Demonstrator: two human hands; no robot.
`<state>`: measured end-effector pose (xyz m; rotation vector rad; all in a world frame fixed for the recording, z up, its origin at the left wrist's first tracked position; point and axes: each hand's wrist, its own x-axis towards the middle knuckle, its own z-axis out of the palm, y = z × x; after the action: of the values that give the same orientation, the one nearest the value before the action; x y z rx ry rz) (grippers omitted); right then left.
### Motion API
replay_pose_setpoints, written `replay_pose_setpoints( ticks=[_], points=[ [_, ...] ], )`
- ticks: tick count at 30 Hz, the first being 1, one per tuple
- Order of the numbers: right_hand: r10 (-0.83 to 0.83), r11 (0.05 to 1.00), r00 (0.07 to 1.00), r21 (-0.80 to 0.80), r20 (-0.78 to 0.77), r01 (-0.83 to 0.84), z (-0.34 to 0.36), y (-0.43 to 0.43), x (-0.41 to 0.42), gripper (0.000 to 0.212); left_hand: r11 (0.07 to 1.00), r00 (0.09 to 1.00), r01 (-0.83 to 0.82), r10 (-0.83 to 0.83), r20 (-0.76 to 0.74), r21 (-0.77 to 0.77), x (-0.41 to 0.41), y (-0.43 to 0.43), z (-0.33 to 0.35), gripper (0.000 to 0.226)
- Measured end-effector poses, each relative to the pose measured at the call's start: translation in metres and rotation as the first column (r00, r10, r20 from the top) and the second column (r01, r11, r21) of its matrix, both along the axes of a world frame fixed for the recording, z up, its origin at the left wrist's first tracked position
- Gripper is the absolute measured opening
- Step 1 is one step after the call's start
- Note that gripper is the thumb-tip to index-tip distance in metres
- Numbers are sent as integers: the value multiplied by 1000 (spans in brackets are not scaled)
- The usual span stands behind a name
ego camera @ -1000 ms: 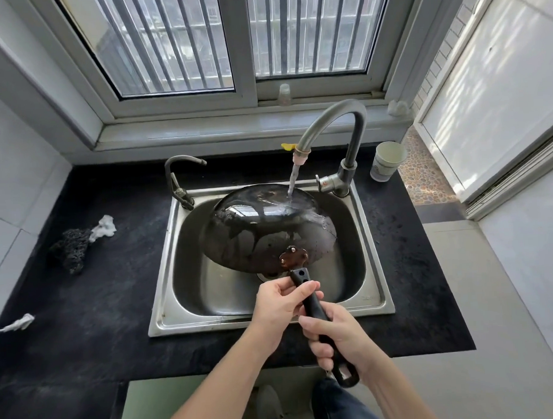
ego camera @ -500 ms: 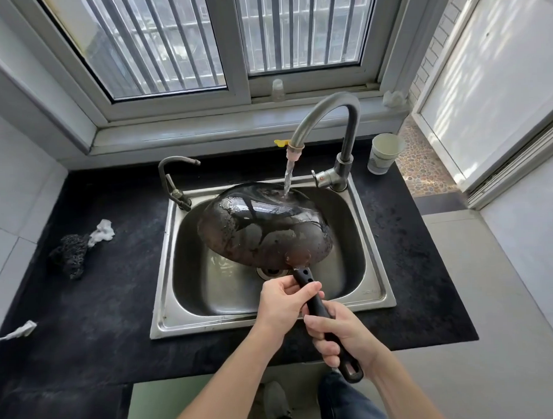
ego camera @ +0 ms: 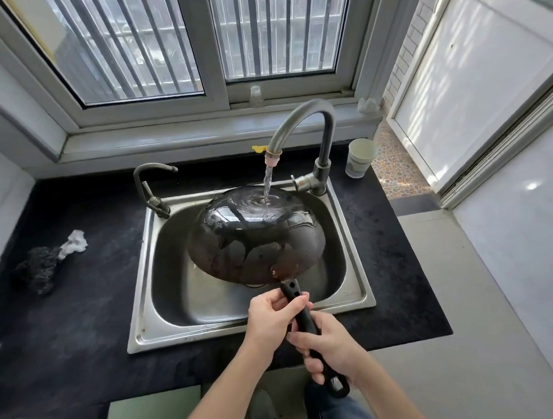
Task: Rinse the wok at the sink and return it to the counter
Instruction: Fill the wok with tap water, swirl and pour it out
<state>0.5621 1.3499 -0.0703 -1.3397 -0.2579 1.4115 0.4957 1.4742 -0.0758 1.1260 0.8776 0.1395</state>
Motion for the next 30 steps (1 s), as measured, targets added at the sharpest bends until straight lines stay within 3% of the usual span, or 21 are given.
replay_pose_setpoints(
  ticks=[7,12,20,23,30],
  points=[
    [82,983,945,-181,317,-24,6,4,-18,10,996,1000,-15,14,-15,-89,-13,-8,-4,14],
    [217,917,808,-397,548,23,-8,-3,-31,11,982,998,-42,34,-46,-182,-25,-18,-13,16],
    [191,878,683,-434,705,203,-10,2,-56,49,972,993,-91,73,-89,-219,-32,-17,-15,15],
    [259,831,615,-496,745,251,-9,2,-58,44,970,986,-100,67,-149,-223,-25,-19,-18,23],
    [315,782,544,-537,778,315,9,1,-71,31,869,996,-52,9,-90,-492,-29,-26,-27,19]
  ],
)
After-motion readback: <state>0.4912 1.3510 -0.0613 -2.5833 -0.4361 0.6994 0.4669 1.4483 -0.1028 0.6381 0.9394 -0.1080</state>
